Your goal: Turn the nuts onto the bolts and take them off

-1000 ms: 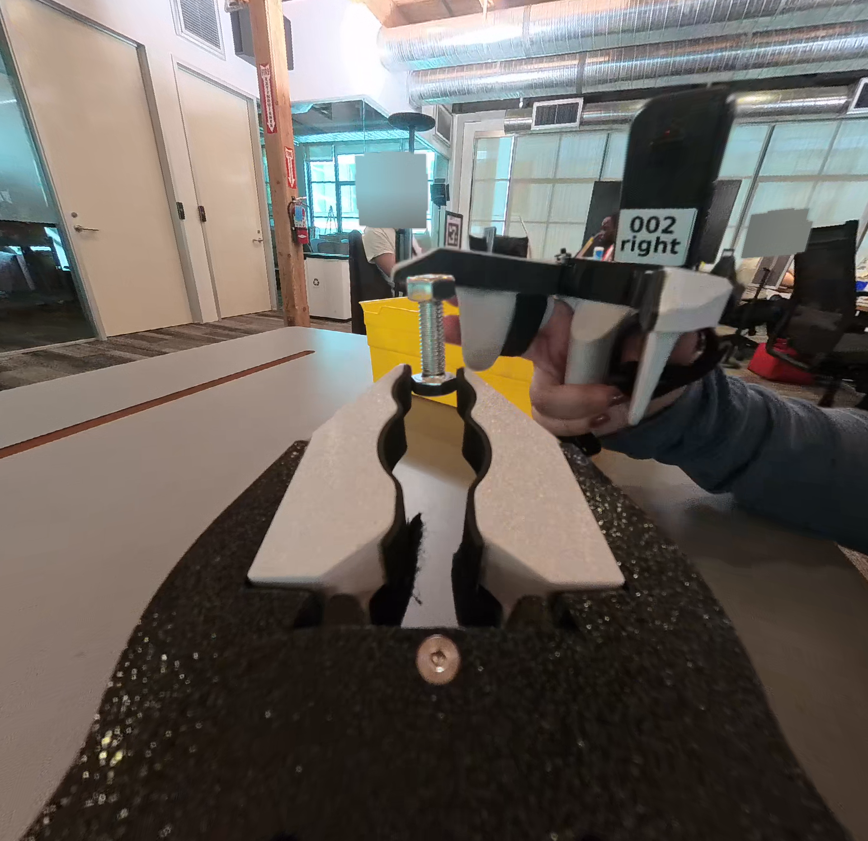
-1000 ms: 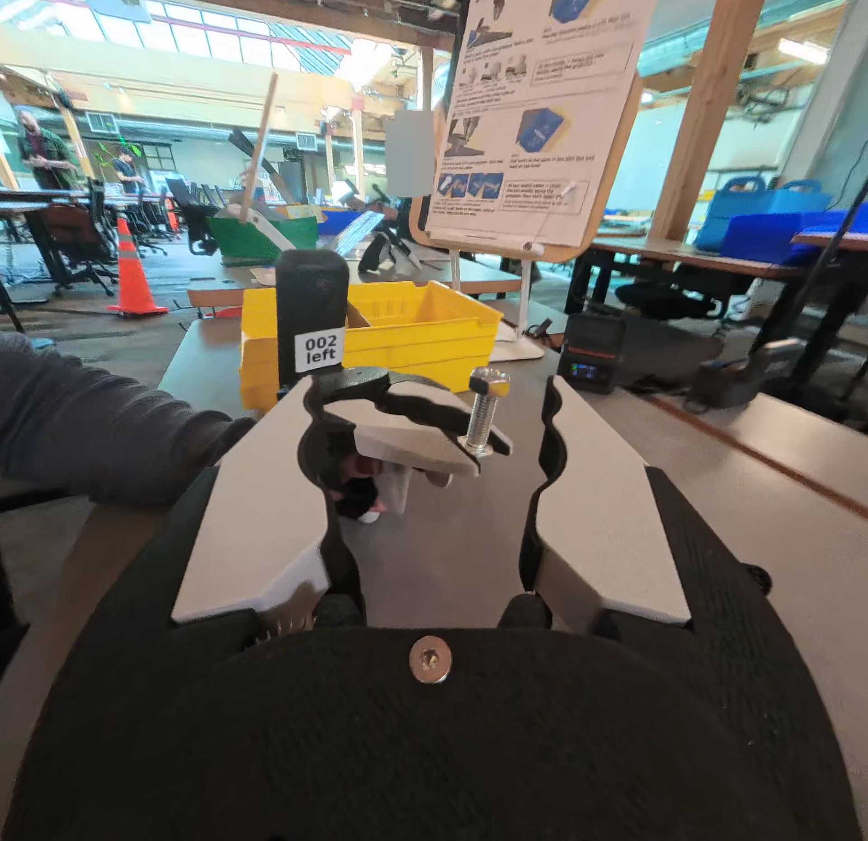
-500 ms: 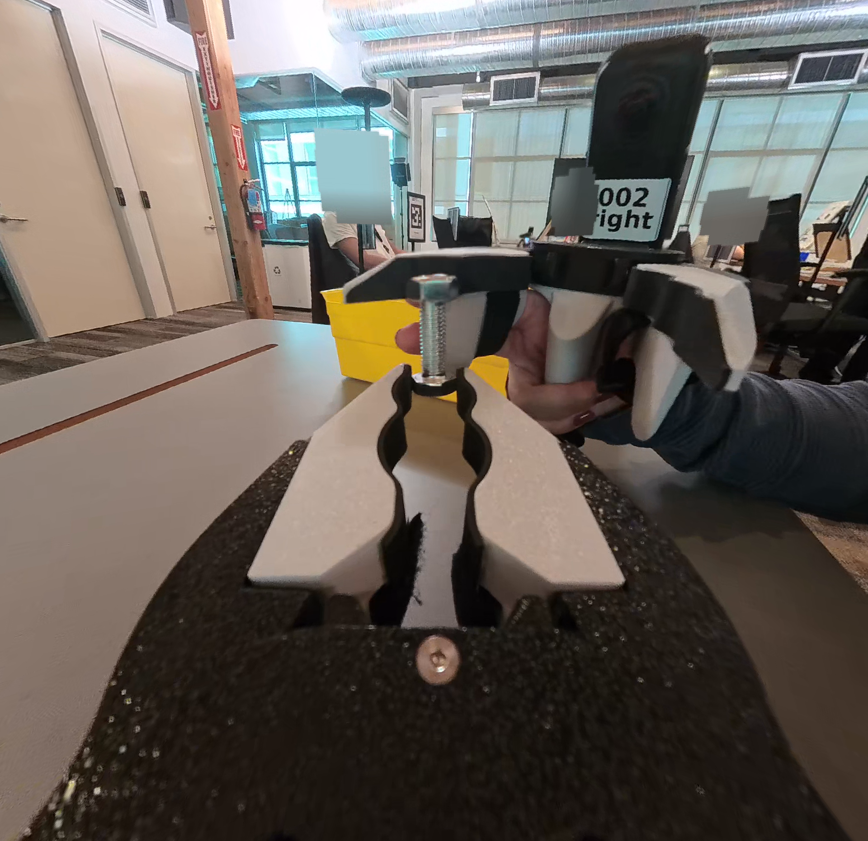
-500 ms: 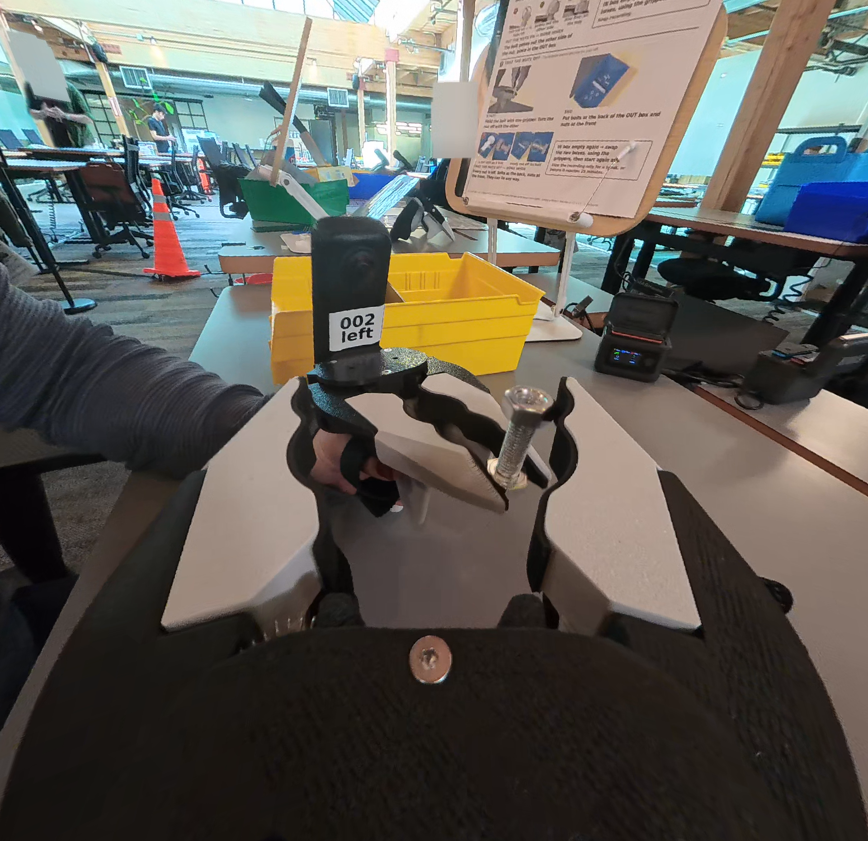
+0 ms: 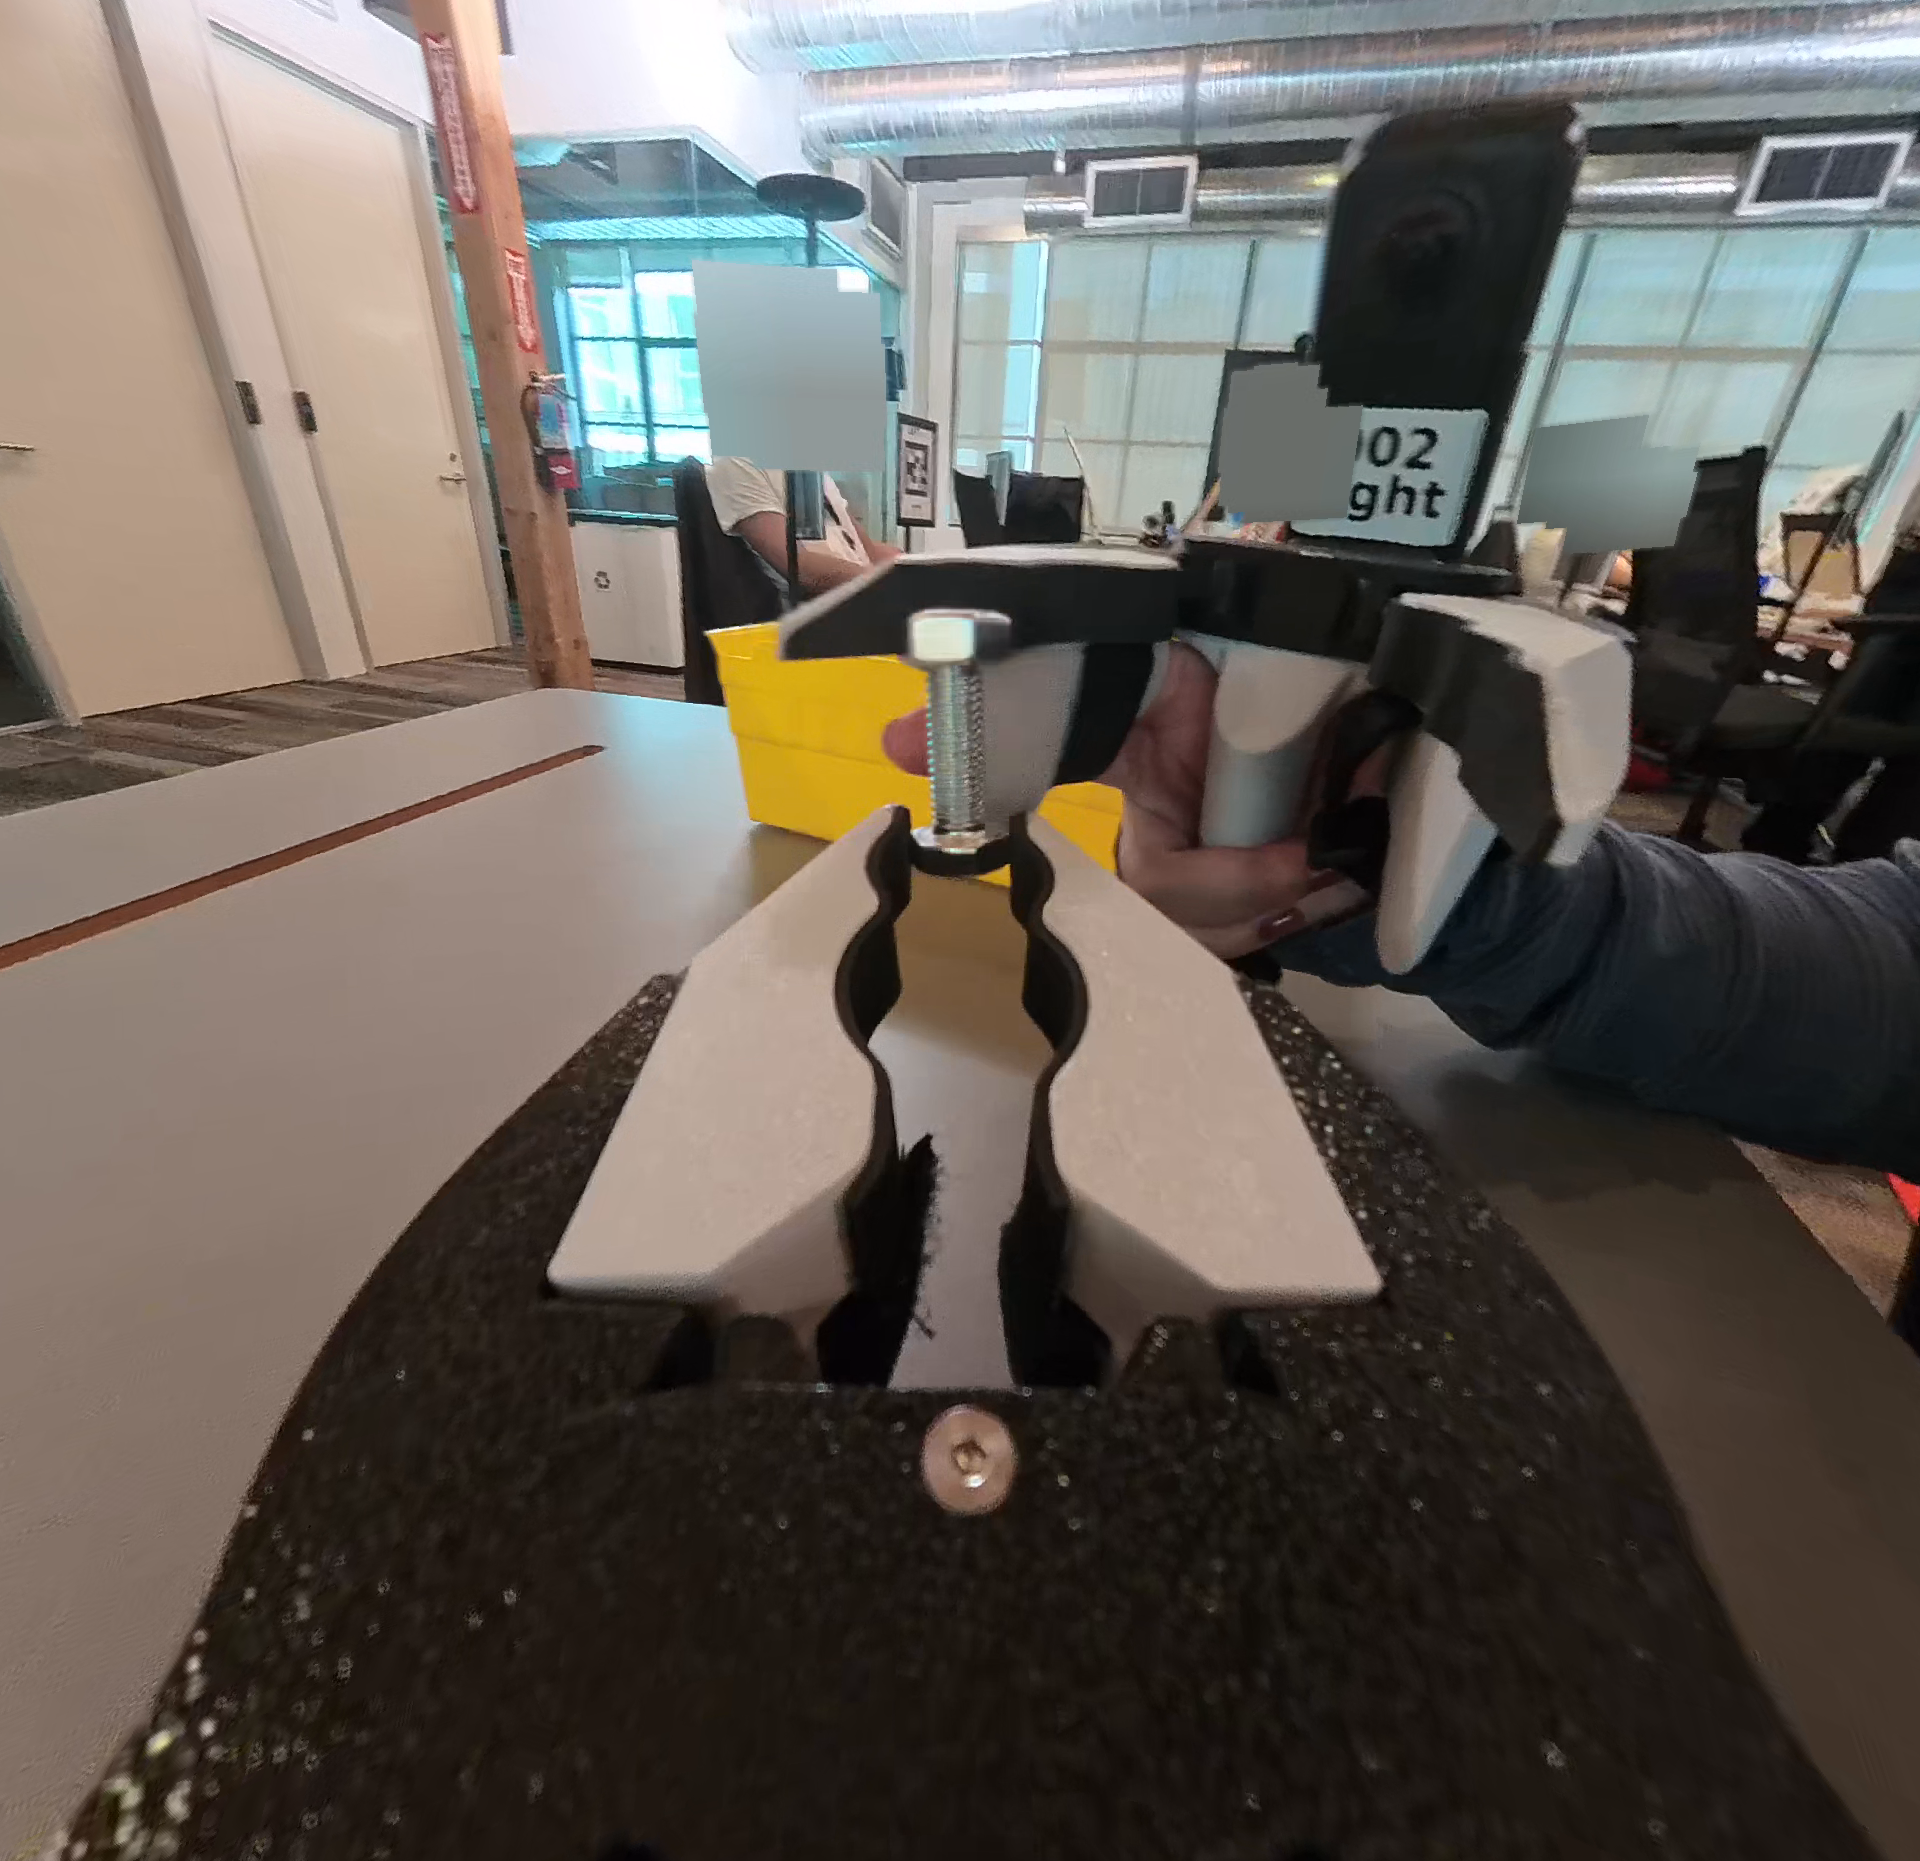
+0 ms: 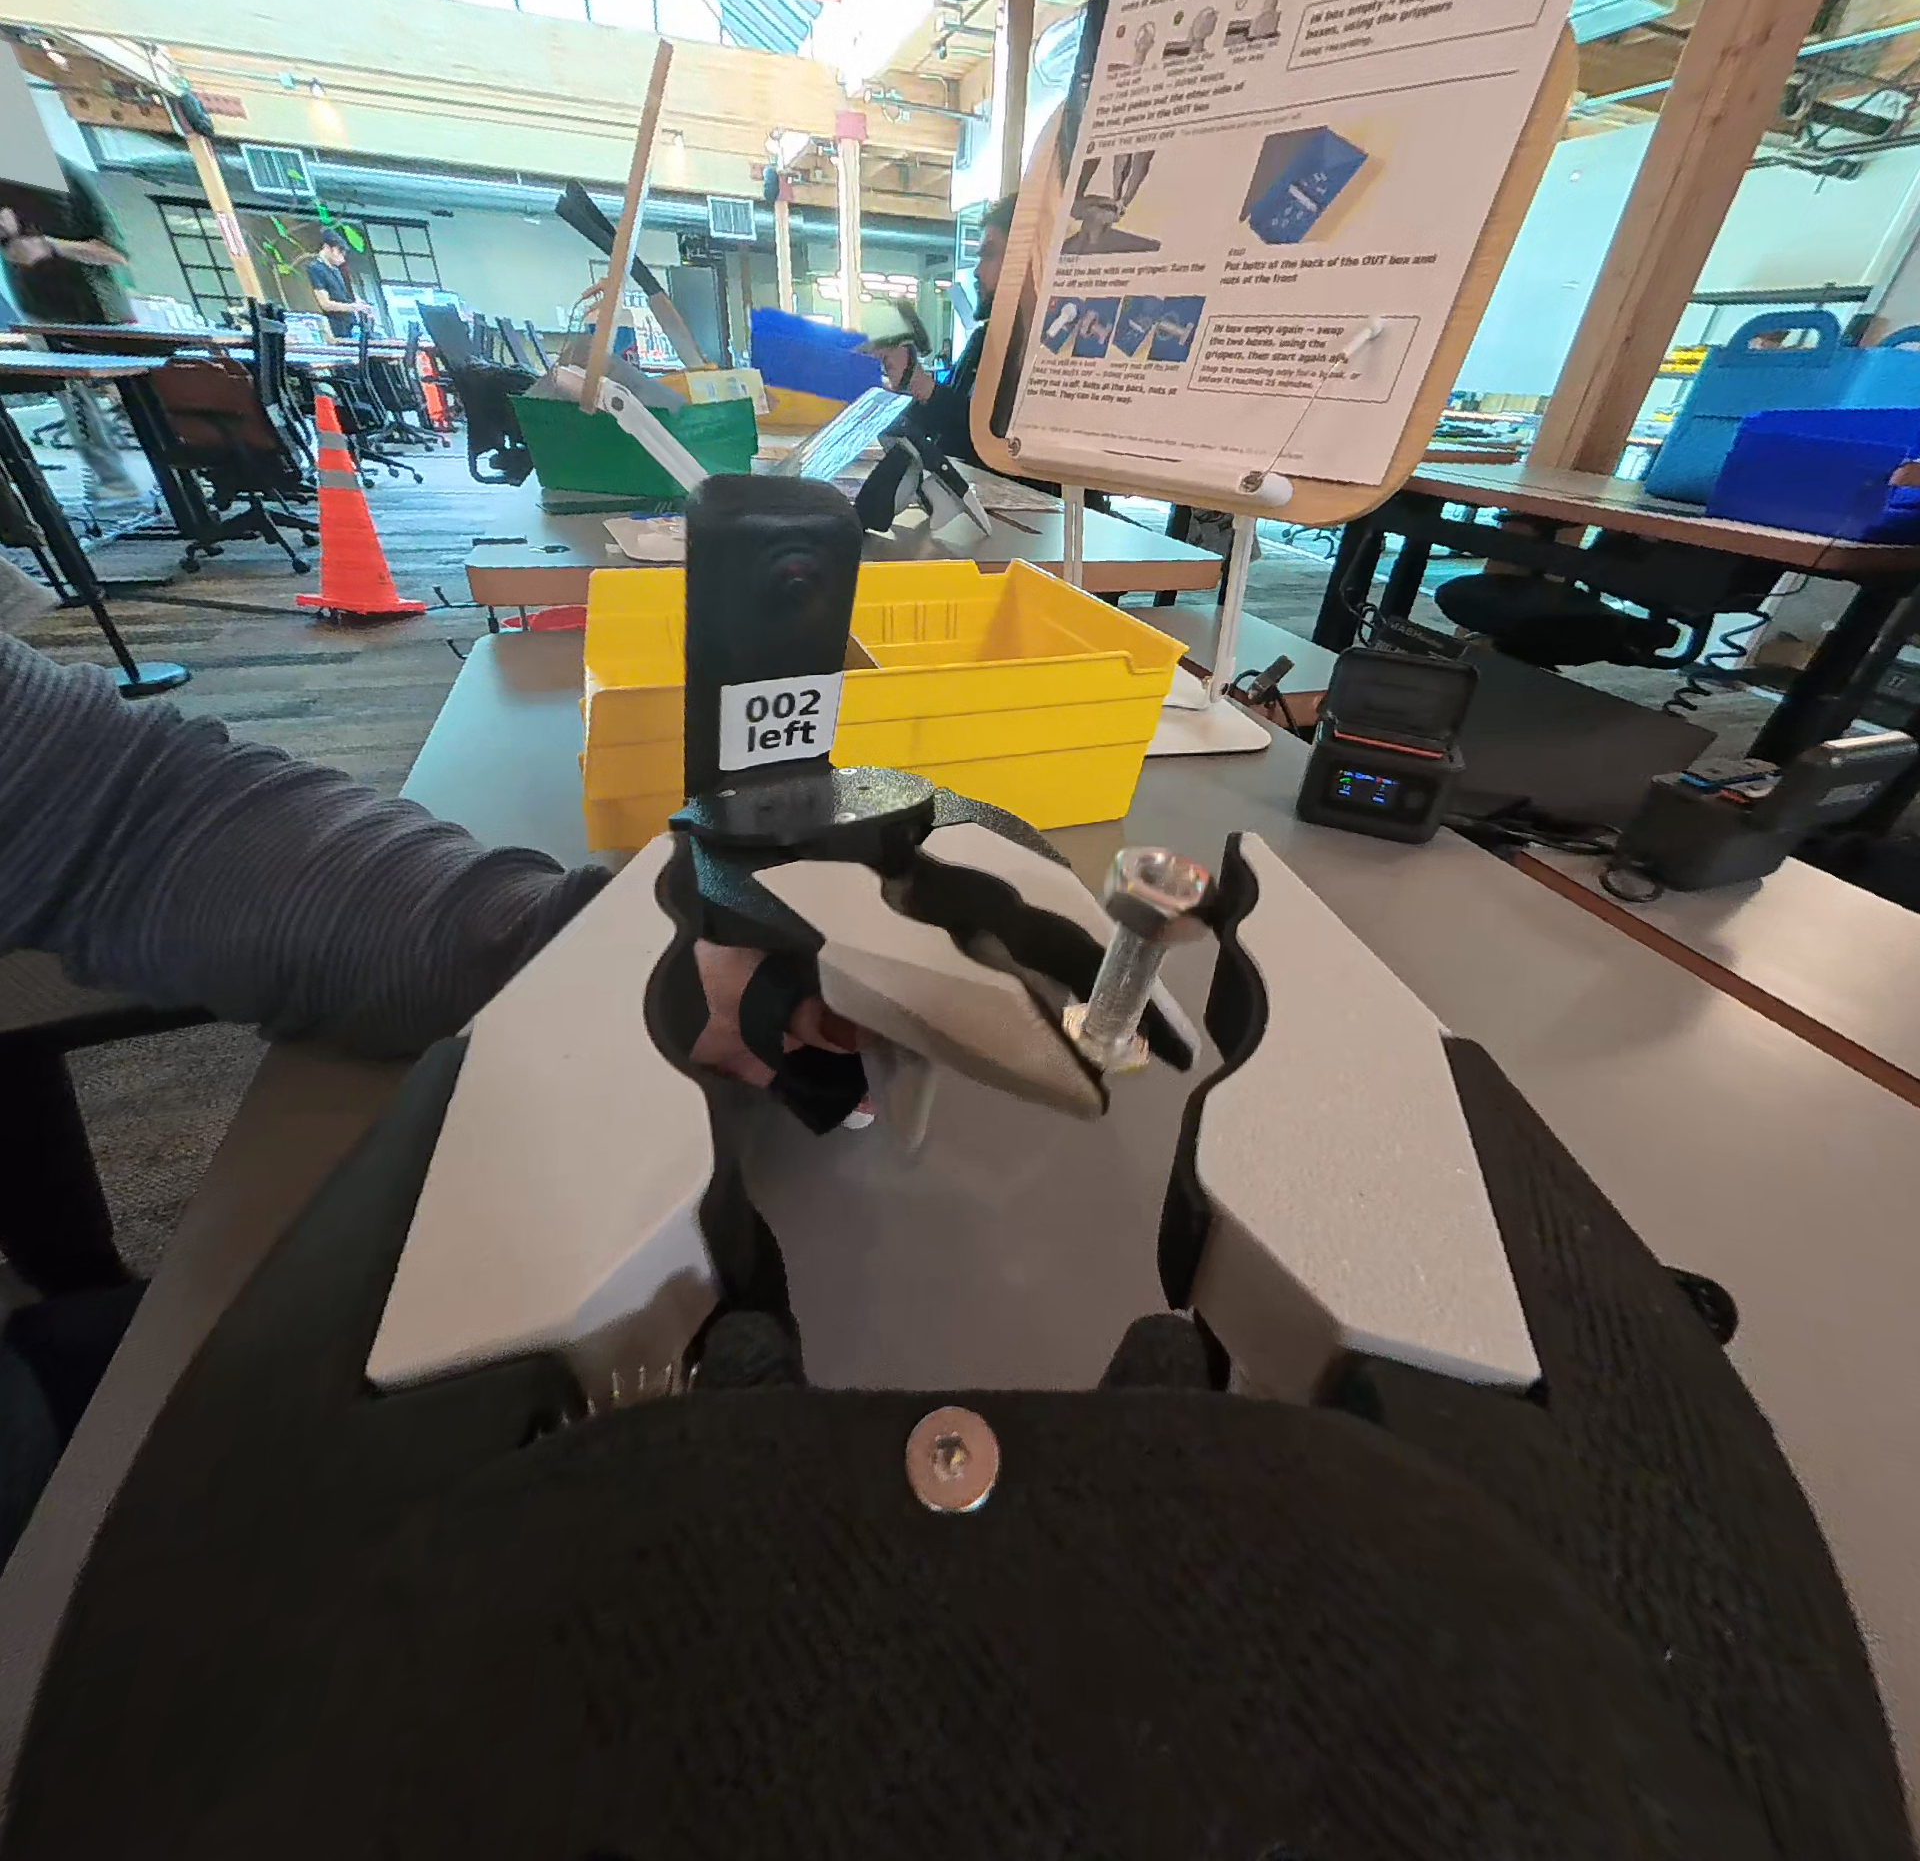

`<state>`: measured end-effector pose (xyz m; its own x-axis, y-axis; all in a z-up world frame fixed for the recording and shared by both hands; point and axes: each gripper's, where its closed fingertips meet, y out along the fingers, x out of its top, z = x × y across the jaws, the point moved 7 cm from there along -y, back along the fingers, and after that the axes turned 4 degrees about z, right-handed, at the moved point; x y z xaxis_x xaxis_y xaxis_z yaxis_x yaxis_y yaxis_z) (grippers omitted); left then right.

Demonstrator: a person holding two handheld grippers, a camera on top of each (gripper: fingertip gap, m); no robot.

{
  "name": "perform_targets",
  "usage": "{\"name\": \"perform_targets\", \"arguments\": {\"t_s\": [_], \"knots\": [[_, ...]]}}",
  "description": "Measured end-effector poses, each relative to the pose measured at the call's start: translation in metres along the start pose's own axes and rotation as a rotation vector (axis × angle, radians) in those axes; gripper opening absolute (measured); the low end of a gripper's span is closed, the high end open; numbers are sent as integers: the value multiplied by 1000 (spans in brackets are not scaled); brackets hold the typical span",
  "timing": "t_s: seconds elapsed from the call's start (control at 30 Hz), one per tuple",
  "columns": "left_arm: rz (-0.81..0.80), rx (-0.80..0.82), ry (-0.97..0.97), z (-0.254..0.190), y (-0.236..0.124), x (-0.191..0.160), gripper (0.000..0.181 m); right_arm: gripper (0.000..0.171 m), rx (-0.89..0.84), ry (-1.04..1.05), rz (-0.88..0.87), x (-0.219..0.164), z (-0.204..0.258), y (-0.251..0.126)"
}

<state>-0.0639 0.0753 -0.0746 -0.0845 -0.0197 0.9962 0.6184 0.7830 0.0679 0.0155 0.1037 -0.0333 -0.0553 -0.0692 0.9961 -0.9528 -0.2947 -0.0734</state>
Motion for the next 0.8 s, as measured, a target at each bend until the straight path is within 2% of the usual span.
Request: {"name": "perform_targets", "arguments": {"t_s": [0.13, 0.37, 0.67, 0.8], "knots": [[-42, 102, -46, 11, -9, 4, 17, 96, -1, 16, -4, 0, -3, -3], [60, -17, 43, -16, 7, -1, 17, 96, 12, 8, -3, -1, 1, 0], [-42, 93, -87, 12, -14, 7, 17, 89, 22, 22, -11, 0, -2, -4], [-15, 21, -59, 4, -10, 6, 17, 93, -10, 8, -28, 1, -3, -4]]}}
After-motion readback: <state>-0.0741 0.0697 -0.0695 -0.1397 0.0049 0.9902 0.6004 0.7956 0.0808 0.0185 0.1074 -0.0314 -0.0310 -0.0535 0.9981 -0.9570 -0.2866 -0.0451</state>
